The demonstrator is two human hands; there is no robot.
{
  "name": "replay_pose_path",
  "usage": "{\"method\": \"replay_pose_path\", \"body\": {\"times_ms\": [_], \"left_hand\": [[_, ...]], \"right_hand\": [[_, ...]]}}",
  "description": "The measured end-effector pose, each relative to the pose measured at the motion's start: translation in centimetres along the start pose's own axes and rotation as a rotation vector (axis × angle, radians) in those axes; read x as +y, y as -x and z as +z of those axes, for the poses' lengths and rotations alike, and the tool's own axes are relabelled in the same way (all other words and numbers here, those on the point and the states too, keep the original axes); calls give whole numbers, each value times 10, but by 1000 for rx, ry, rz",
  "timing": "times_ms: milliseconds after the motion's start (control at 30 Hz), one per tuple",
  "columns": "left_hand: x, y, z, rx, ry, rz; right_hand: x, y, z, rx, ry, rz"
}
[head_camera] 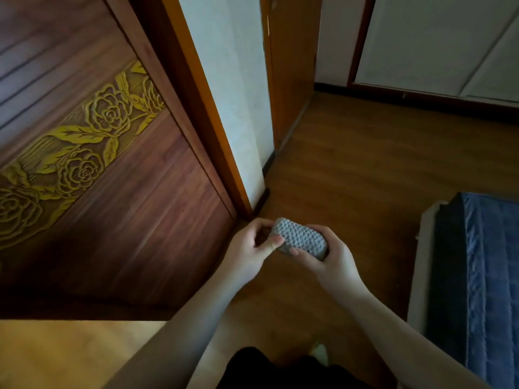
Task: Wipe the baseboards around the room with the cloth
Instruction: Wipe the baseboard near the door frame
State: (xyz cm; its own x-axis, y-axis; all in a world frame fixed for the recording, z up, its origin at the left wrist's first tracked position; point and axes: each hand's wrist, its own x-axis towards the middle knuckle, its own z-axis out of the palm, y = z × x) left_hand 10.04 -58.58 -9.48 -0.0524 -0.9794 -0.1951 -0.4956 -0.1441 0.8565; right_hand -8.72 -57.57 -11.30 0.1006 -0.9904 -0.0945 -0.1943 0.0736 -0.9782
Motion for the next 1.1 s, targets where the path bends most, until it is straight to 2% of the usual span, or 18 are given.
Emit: {"method": "replay_pose_path", "body": {"times_ms": [333,433,533,700,833,1100], "left_hand": [[-31,-78,-34,38,227,-95],[-40,-116,-49,63,225,-79],[-48,-156,-60,8,211,-95],[-45,-220,-74,-146,-3,-8],[-51,-261,-77,-105,-128,85],[-96,-342,-43,-102,-426,168]], "right_hand": [[3,-103,22,-114,116,-78],[3,-141,34,-113,131,-75],[6,-179,39,-93,173,-72],[17,-222,36,16,201,-35],[33,-243,20,135,220,13],[85,-324,-26,112,250,96]]}}
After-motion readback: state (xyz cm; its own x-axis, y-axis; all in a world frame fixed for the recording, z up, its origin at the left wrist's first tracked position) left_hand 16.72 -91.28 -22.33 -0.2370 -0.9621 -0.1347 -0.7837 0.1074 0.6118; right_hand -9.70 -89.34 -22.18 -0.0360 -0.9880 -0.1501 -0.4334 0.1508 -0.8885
